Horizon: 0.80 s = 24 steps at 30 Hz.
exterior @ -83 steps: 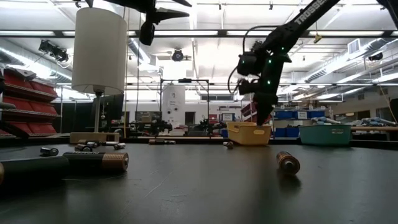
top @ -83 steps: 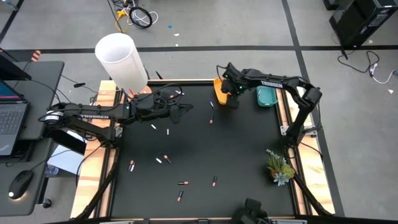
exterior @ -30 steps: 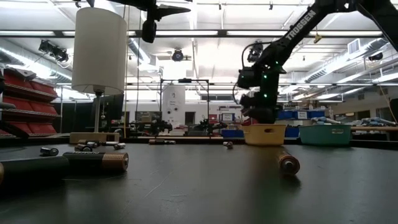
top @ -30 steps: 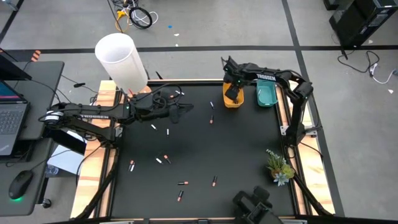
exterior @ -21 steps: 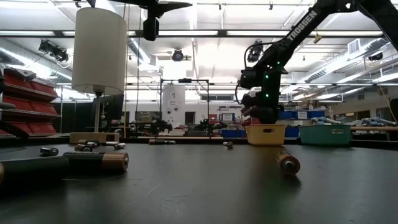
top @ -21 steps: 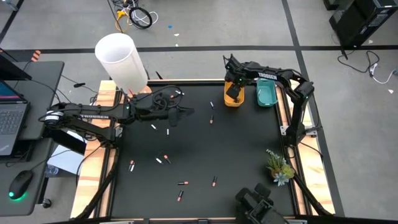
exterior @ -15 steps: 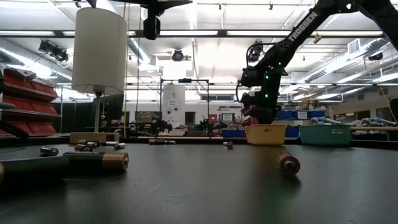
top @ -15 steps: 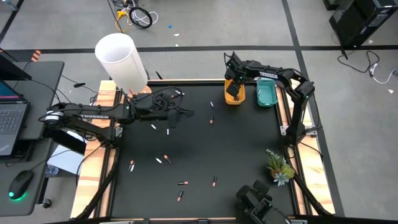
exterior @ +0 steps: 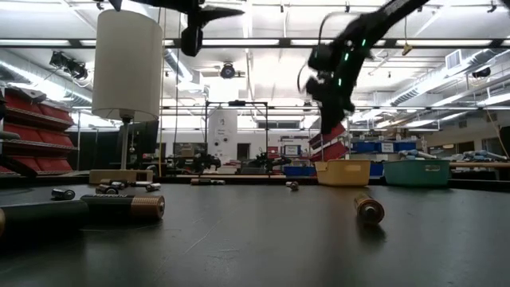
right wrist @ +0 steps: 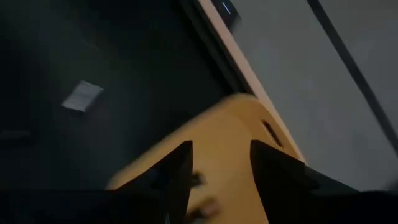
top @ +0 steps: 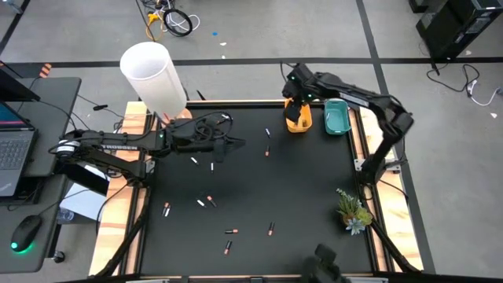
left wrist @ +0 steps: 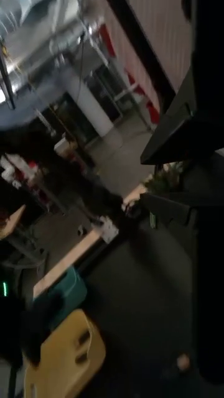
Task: Sort batteries
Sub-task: Put the silver battery into the blue bin
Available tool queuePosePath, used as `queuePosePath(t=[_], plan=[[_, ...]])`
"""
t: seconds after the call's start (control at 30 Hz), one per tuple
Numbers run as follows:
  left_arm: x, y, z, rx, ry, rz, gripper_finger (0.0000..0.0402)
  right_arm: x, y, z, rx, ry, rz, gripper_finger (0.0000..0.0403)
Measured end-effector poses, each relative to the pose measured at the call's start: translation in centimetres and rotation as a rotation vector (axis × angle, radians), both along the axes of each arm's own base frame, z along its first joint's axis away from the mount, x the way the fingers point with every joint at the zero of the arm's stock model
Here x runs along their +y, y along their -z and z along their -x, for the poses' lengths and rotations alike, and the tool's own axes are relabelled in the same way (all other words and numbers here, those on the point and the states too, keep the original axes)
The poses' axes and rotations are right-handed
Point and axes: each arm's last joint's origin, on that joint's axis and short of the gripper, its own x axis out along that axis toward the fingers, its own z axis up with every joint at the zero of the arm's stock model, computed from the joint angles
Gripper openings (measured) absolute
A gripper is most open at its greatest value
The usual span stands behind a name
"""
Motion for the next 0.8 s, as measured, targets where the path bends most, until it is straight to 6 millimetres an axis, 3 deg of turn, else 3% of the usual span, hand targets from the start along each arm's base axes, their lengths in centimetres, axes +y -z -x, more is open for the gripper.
queuePosePath(t=[0.17, 0.33, 0.5, 0.67, 0.8], plan=[[0.2, 1.1, -0.1, 0.098, -0.073, -0.025, 0.0097, 4.7, -3.4, -1.6, -0.177, -0.166, -0.056, 0.0167], [0.4, 2.4, -1.0, 0.159, -0.096, -0.027, 0.0097, 9.0, -4.3, -3.3, -0.384, -0.415, -0.145, 0.0166], [-0.1, 4.6, -2.4, 0.253, -0.096, -0.03, 0.0104, 13.7, -1.7, -4.3, -0.499, -0.641, -0.237, 0.0165], [-1.1, 6.0, -3.3, 0.296, -0.096, 0.025, 0.0121, 15.9, 2.5, -3.4, -0.41, -0.604, -0.282, 0.016], [-2.2, 6.0, -3.4, 0.288, -0.071, 0.065, 0.0122, 17.1, 4.0, -2.9, -0.368, -0.561, -0.333, 0.0159]])
